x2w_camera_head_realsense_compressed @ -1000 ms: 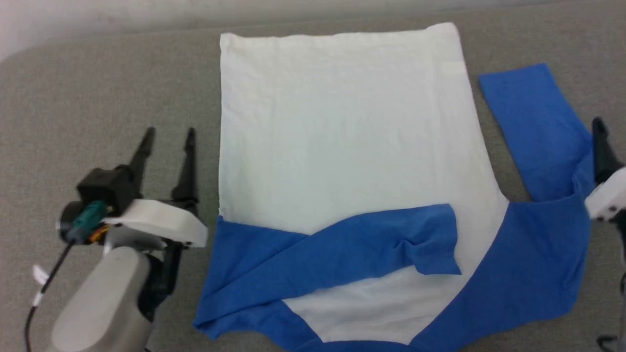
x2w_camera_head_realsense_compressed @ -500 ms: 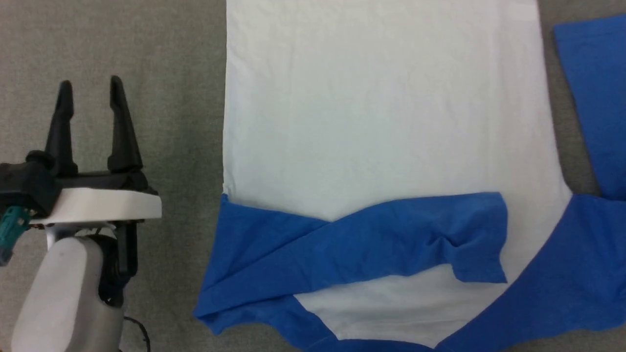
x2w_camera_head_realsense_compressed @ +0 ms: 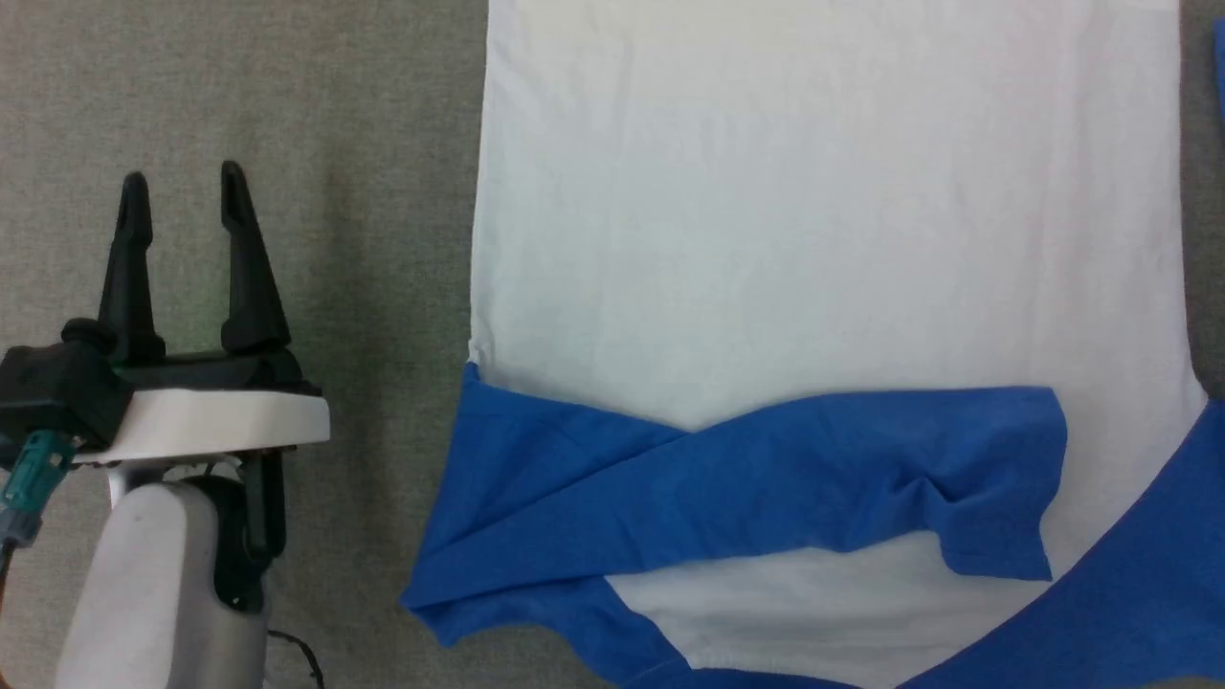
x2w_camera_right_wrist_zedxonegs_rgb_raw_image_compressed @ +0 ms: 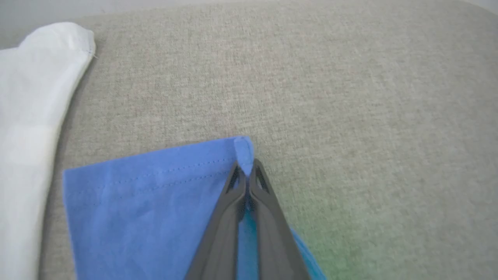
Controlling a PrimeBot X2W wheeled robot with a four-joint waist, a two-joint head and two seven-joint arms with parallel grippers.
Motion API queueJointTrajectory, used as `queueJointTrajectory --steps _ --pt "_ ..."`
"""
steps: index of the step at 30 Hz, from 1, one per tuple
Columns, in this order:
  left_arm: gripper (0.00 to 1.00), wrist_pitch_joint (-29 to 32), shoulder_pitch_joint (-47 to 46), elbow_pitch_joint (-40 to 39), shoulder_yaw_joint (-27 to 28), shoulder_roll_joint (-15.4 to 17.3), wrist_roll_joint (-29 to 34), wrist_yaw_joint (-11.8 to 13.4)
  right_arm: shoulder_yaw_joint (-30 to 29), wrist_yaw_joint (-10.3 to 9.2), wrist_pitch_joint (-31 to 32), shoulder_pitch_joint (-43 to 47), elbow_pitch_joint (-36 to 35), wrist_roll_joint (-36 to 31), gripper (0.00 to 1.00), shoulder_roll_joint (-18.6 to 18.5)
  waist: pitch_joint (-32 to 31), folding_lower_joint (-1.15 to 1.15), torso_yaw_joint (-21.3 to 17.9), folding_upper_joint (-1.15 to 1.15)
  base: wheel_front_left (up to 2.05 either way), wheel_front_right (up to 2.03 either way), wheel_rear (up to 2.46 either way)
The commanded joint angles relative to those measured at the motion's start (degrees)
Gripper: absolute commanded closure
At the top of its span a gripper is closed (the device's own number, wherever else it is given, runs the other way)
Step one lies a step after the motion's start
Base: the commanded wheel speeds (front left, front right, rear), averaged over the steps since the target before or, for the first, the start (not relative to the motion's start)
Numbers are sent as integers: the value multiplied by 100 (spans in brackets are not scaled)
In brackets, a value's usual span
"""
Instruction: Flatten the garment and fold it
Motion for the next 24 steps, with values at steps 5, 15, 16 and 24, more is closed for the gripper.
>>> queueJointTrajectory --steps 5,15,16,24 --pt "0 -32 175 158 90 -145 130 -153 -193 -6 -394 545 -367 3 100 58 -467 0 -84 0 0 0 0" --pt "0 -32 636 616 225 -232 185 -359 -549 -6 -1124 1915 -2126 324 100 363 -1633 0 -307 0 0 0 0" --pt "0 -32 706 621 208 -255 207 -348 -565 -6 -1122 2086 -2385 331 100 409 -1736 0 -328 0 0 0 0" --pt "0 3 1112 638 182 -261 207 -298 -415 -6 -830 3097 -4283 457 100 777 -2349 0 -449 0 0 0 0"
